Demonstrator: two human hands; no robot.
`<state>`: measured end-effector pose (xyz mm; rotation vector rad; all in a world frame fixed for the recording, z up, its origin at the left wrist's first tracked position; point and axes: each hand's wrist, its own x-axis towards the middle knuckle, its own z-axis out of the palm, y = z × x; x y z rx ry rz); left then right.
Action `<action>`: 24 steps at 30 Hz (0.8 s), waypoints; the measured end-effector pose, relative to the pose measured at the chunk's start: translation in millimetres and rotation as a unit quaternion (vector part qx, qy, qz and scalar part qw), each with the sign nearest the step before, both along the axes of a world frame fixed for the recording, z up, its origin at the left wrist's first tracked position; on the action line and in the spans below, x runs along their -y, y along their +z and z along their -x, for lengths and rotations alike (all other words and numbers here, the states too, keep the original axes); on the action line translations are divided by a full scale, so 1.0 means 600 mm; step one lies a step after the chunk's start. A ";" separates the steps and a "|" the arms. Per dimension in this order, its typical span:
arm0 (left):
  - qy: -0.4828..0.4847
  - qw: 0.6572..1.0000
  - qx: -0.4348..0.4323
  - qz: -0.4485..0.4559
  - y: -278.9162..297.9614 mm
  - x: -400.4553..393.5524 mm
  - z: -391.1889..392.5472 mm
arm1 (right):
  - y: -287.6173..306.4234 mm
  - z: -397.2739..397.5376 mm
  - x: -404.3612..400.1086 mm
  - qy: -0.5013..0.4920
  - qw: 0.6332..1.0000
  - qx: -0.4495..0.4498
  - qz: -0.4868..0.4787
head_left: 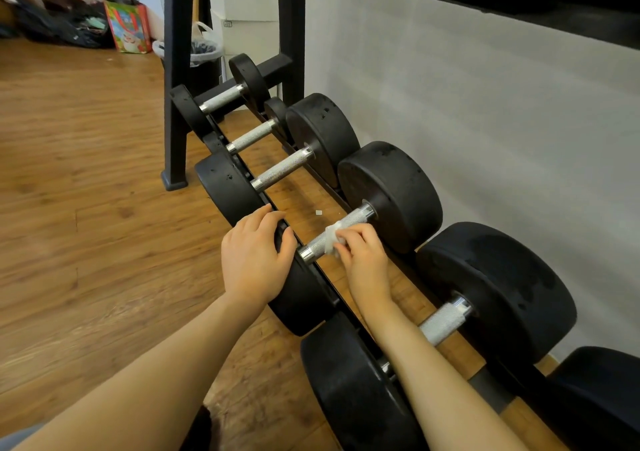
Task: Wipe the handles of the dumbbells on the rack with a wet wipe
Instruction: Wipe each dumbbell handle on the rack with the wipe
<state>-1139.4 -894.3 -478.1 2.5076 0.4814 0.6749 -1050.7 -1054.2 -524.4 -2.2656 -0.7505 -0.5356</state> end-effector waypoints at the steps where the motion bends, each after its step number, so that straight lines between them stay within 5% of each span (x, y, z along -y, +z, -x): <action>1: 0.000 1.000 -0.001 0.000 0.000 0.000 -0.001 | 0.001 0.000 0.000 -0.005 1.000 -0.005 -0.009; 8: 0.003 1.000 -0.006 0.001 -0.005 -0.003 -0.003 | -0.006 0.010 -0.008 0.050 0.997 0.009 0.050; 17: 0.003 1.000 0.000 0.002 -0.003 -0.001 -0.001 | 0.001 0.005 -0.003 -0.024 0.993 -0.079 -0.081; 24: 0.001 1.000 -0.001 0.004 -0.002 -0.001 -0.001 | -0.004 0.015 -0.009 0.027 0.998 -0.046 -0.013</action>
